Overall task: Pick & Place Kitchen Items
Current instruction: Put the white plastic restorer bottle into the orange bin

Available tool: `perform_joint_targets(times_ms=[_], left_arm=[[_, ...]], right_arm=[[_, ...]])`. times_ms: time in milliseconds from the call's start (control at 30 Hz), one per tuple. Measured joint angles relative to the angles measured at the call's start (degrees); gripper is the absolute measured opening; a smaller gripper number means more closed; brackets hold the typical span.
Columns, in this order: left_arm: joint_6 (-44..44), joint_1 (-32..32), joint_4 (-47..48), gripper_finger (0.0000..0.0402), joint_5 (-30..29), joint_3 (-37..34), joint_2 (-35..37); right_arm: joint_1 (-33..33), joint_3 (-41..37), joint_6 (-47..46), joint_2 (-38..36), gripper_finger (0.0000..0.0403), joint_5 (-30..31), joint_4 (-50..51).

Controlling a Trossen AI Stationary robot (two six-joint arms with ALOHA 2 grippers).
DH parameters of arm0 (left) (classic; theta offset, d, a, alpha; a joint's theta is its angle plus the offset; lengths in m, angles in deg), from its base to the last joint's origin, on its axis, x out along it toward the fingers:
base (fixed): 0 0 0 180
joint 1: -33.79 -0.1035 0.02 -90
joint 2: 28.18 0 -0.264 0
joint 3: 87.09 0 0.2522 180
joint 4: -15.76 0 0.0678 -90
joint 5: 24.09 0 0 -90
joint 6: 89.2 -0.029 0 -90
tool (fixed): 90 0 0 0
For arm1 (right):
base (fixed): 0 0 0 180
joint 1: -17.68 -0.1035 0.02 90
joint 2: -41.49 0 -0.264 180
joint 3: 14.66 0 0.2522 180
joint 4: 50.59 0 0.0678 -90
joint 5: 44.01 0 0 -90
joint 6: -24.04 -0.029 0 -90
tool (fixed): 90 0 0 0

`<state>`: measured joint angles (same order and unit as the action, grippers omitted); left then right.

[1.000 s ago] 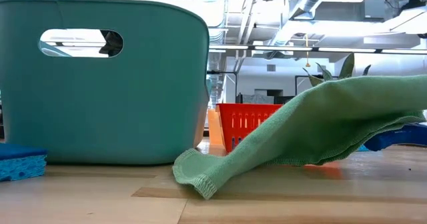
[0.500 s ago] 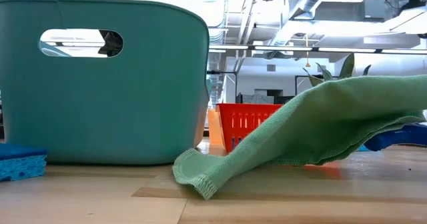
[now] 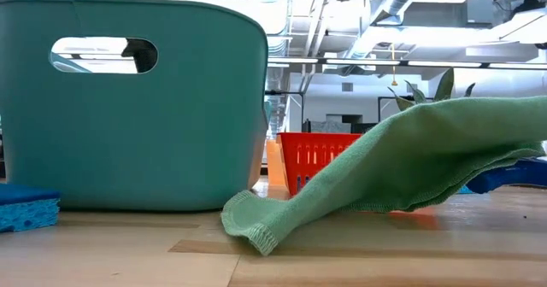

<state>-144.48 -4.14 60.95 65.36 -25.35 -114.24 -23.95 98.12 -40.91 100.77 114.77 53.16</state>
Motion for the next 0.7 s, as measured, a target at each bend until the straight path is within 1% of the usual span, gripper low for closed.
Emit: perform_joint_targets(times_ms=[100,200,333,500,700], left_arm=[[-0.1,0.0,1.9,0.0154,0.1,0.0,0.0],[-2.5,0.0,4.1,0.0182,-0.3,0.0,0.0],[-6.8,-0.1,7.2,0.0204,-2.6,0.0,0.0],[-9.0,-0.1,6.6,0.0201,-4.6,-1.6,0.1],[-9.3,0.0,0.6,0.0183,-8.2,-4.7,0.2]], right_arm=[[0.0,0.0,0.1,0.0,0.0159,-0.2,0.0],[0.0,0.0,0.3,0.0,0.0159,-0.2,0.0],[0.0,0.0,0.4,0.0,0.0159,-1.2,0.0],[0.0,0.0,0.5,0.3,0.0159,-1.5,0.0],[0.0,0.0,0.6,0.7,0.0159,-1.5,0.0]])
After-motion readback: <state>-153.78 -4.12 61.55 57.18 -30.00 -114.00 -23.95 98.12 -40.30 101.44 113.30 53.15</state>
